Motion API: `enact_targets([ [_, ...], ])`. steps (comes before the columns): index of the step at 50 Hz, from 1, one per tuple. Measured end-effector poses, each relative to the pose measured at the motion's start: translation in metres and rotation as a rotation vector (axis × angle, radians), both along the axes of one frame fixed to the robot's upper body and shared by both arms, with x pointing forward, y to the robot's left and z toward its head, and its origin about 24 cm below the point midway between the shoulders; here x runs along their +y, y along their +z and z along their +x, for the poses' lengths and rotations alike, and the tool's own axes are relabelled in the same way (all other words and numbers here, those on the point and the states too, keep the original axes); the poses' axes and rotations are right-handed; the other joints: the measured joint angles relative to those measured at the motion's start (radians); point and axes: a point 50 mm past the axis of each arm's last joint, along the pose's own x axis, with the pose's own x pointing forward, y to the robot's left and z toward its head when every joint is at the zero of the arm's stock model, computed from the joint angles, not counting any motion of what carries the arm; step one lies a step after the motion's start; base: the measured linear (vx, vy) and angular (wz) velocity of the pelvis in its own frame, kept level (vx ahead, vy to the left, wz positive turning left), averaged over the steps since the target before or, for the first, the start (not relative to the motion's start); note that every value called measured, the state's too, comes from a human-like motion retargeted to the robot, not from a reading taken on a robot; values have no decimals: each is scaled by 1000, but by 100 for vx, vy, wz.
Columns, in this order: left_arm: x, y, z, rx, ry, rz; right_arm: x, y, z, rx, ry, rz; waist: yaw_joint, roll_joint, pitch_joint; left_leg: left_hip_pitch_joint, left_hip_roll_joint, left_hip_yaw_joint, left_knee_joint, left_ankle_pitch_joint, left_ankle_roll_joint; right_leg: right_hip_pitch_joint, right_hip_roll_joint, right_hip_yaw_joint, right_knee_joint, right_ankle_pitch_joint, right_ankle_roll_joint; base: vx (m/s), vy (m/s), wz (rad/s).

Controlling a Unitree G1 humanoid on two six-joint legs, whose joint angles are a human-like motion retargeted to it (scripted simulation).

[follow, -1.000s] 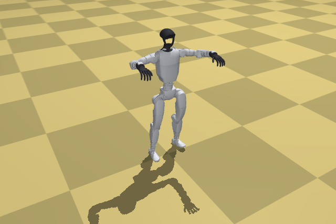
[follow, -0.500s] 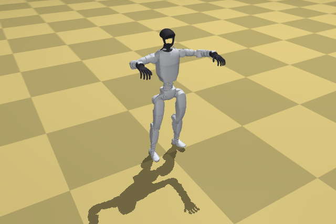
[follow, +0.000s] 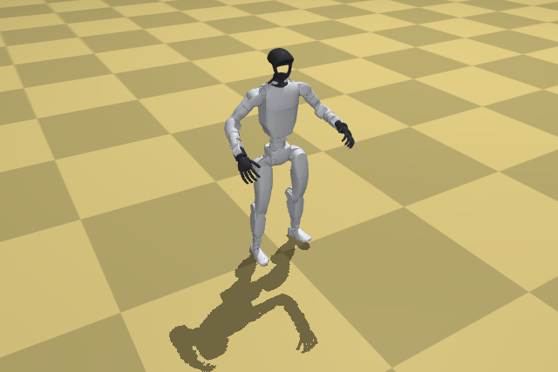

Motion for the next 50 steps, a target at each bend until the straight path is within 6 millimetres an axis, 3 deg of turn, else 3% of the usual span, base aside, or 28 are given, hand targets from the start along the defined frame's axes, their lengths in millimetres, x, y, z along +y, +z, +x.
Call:
enact_targets([
  [4,0,-82,-21,304,90,-7,35,-64,-25,179,-59,189,-15,6,55,8,10,-8,33,-14,18,17,8,4,18,-31,-8,9,-17,1],
  [7,5,-146,-59,555,238,-47,57,-95,-42,260,-132,275,-21,6,103,-2,13,1,101,-24,56,28,7,14,42,-55,-24,12,-18,-11],
  [10,11,-204,-120,829,446,-109,71,-115,-55,308,-215,304,-14,-12,142,-49,-2,30,237,-33,123,38,-14,29,67,-72,-39,15,-17,-19],
  [13,14,-244,-197,1116,671,-166,76,-128,-64,348,-287,297,4,-42,159,-154,-39,51,443,-60,192,45,-49,45,84,-83,-51,20,-13,-22],
  [17,16,-261,-296,1448,905,-204,76,-137,-66,389,-354,280,58,-68,164,-294,-85,91,596,-79,232,46,-77,74,95,-91,-59,25,-7,-34],
  [20,18,-256,-349,1614,999,-204,72,-137,-56,392,-398,277,118,-79,173,-350,-105,152,531,-43,237,45,-84,102,101,-92,-56,29,-3,-49],
  [22,20,-251,-372,1671,1026,-203,69,-133,-43,371,-422,280,161,-75,184,-362,-110,193,414,10,228,49,-75,123,103,-91,-52,31,0,-56],
  [25,22,-247,-388,1691,1027,-222,66,-123,-18,315,-435,284,226,-49,208,-361,-102,237,198,115,190,69,-38,156,103,-91,-49,35,2,-66],
  [28,20,-246,-386,1649,974,-276,68,-107,12,239,-398,276,280,-13,238,-353,-81,258,4,197,117,115,7,189,95,-92,-49,42,5,-70],
  [32,15,-247,-363,1553,849,-364,80,-86,49,163,-271,233,324,-2,263,-373,-56,271,-73,189,22,181,28,222,79,-85,-41,50,8,-57],
  [37,19,-248,-319,1444,699,-398,106,-78,67,165,-76,162,340,-37,231,-346,-53,287,-73,216,6,219,27,261,110,-30,-36,61,13,-28],
  [40,24,-249,-289,1409,631,-348,120,-87,59,221,20,151,325,-49,196,-289,-54,277,-73,235,19,229,44,281,190,70,-42,70,18,9],
  [45,36,-249,-227,1356,606,-186,129,-119,16,392,79,175,267,-34,120,-180,-36,191,-73,168,44,98,107,221,572,317,-48,71,20,45],
  [47,41,-243,-192,1290,647,-141,123,-132,-5,464,44,172,232,-25,96,-155,-30,154,-50,125,40,0,98,149,749,340,-69,64,18,70],
  [50,42,-224,-130,1129,728,-146,109,-149,-38,561,-49,146,175,-9,78,-118,-27,109,-15,67,25,-132,44,34,934,266,-140,60,15,75],
])
